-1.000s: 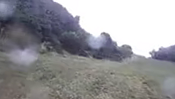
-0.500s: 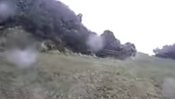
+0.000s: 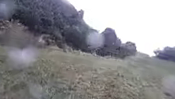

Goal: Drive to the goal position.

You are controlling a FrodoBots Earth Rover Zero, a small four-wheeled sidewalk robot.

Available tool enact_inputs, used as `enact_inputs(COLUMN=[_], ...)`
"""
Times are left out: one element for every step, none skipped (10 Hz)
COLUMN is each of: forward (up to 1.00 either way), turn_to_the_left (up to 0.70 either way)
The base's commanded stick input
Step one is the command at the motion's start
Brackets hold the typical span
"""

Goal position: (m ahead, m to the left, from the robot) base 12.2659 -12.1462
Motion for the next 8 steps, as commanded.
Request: enact_inputs(forward=[0.85,0.85,0.85,0.85,0.85,0.85,0.85,0.85], turn_to_the_left=[0.00,0.00,-0.20,-0.32,-0.34,-0.34,-0.34,-0.34])
